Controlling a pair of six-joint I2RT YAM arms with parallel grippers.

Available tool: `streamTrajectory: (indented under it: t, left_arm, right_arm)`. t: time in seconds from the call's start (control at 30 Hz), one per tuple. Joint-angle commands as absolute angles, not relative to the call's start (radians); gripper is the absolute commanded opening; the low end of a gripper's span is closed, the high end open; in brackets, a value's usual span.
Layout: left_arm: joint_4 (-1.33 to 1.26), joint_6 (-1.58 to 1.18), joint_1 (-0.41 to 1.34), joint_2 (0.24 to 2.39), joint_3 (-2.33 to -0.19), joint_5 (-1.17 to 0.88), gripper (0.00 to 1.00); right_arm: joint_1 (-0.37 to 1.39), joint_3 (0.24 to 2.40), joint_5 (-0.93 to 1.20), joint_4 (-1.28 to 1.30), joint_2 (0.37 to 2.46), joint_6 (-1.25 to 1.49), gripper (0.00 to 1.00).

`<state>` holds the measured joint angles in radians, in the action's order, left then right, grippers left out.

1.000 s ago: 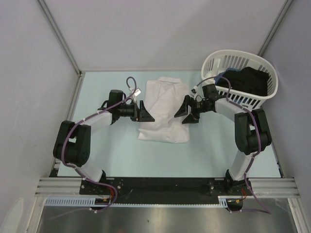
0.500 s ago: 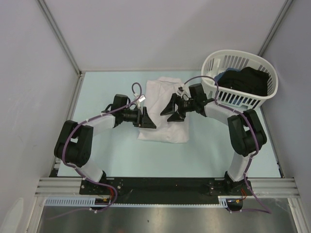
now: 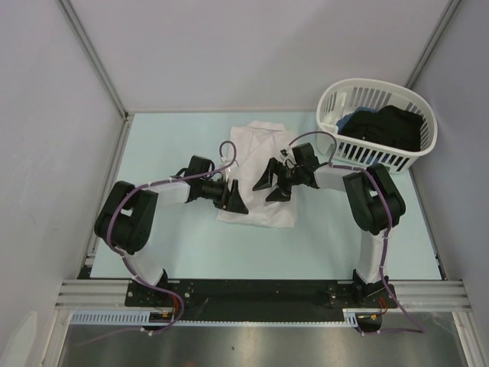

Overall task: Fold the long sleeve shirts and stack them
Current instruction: Fold the shirt

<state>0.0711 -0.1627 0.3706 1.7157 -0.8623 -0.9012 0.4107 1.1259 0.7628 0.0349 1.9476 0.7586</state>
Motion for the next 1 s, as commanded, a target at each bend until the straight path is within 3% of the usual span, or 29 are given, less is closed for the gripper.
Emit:
streamTrajectory:
  t: [0.0, 0.53, 0.63, 0.87, 0.97]
  left_arm:
    - [0.100, -0.094, 0.374, 1.761, -0.870, -0.865, 0.67]
    - [0.132, -0.043, 0.388, 1.801, -0.887, -0.841, 0.69]
    - [0.126, -0.043, 0.388, 1.787, -0.881, -0.851, 0.72]
    - [0.054, -0.089, 0.312, 1.669, -0.882, -0.903, 0.92]
    - [0.069, -0.098, 0.265, 1.637, -0.917, -0.928, 0.92]
  right_arm:
    - [0.416, 1.150, 0.710, -0.098, 1.991, 0.796, 0.85]
    - [0.379, 1.190, 0.686, -0.475, 2.112, 1.130, 0.84]
    - [0.351, 1.213, 0.683, -0.499, 2.129, 1.123, 0.83]
    - [0.273, 1.220, 0.724, -0.447, 2.057, 1.019, 0.80]
    - [0.267, 1.215, 0.793, -0.379, 1.972, 0.939, 0.79]
